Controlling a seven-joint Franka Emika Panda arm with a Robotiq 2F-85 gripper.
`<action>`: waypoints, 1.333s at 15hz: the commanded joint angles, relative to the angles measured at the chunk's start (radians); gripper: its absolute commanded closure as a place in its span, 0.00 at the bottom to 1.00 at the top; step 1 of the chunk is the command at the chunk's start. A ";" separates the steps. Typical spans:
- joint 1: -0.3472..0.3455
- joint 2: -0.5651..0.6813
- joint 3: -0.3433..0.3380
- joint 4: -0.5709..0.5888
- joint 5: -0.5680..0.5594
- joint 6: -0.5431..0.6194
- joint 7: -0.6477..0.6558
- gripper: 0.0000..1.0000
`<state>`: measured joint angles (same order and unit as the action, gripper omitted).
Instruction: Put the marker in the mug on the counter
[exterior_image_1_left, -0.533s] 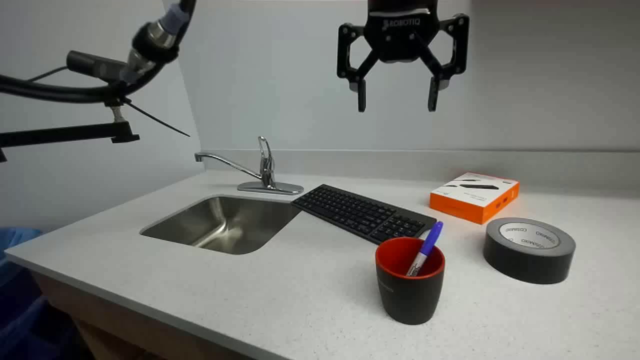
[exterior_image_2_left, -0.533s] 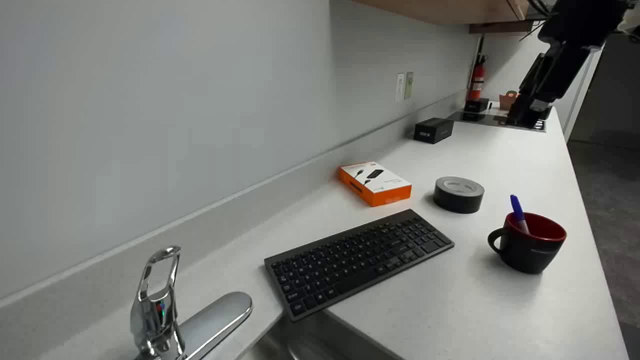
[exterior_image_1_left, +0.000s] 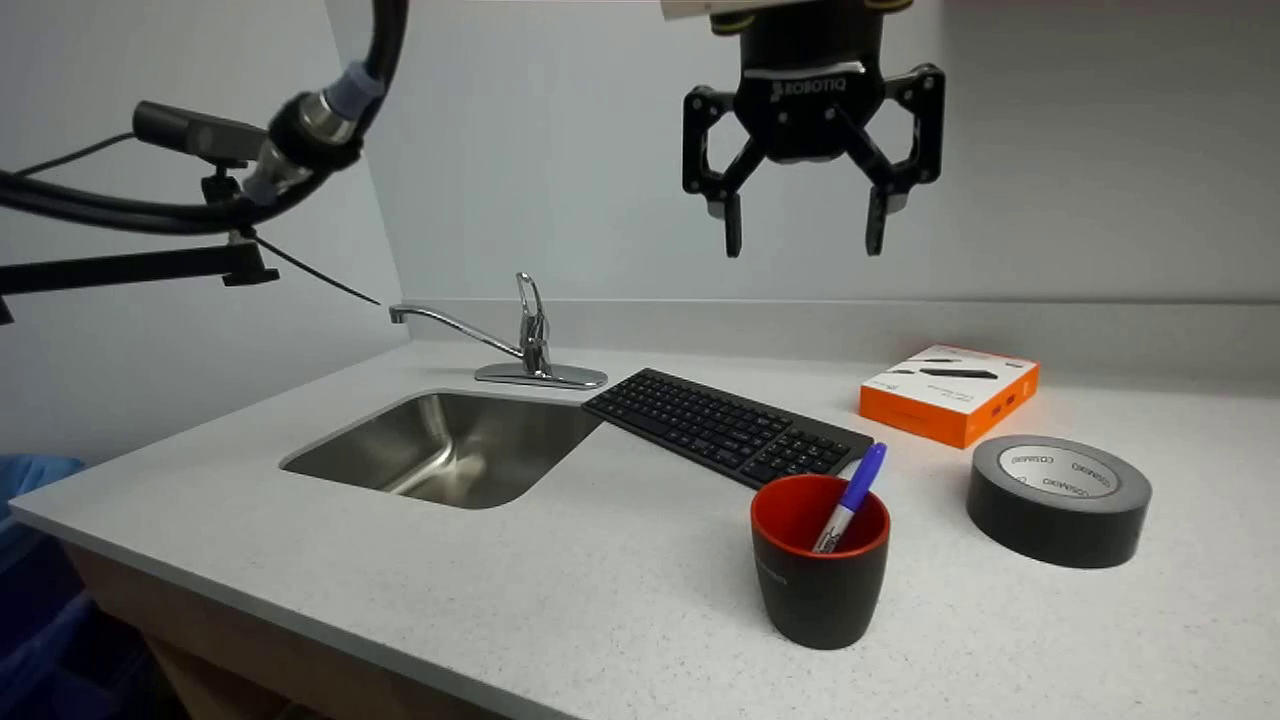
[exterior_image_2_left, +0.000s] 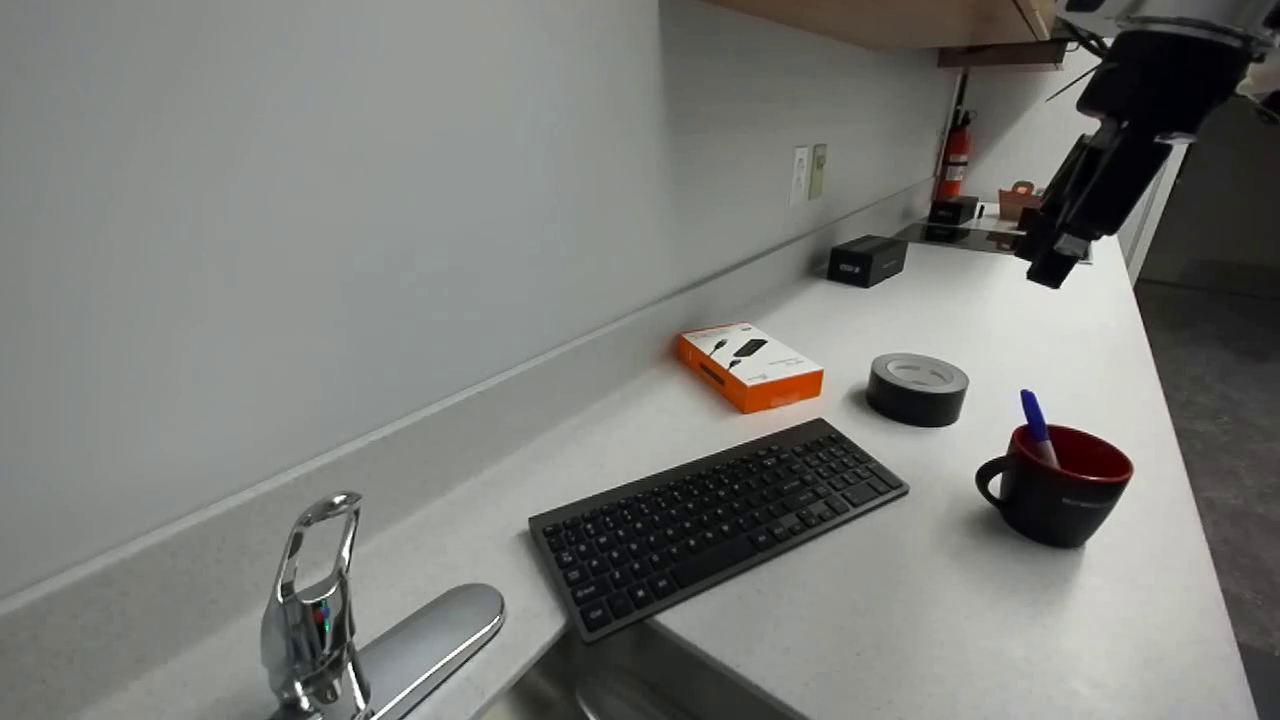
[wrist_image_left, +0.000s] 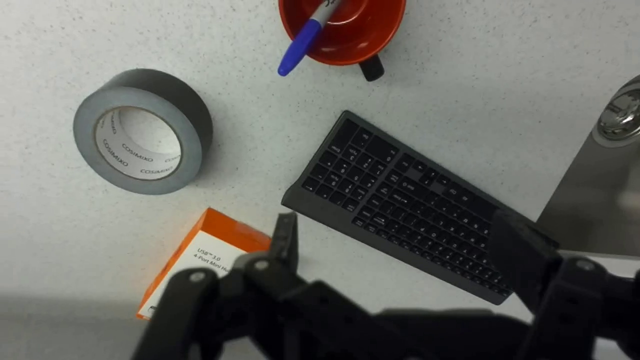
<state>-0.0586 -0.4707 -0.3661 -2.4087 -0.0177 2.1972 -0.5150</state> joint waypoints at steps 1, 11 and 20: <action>-0.052 -0.066 0.002 -0.139 -0.001 0.110 -0.016 0.00; -0.099 -0.051 0.003 -0.167 0.003 0.111 0.023 0.00; -0.212 -0.043 0.033 -0.387 -0.042 0.527 0.206 0.00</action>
<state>-0.2232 -0.5128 -0.3632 -2.7136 -0.0297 2.6239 -0.3737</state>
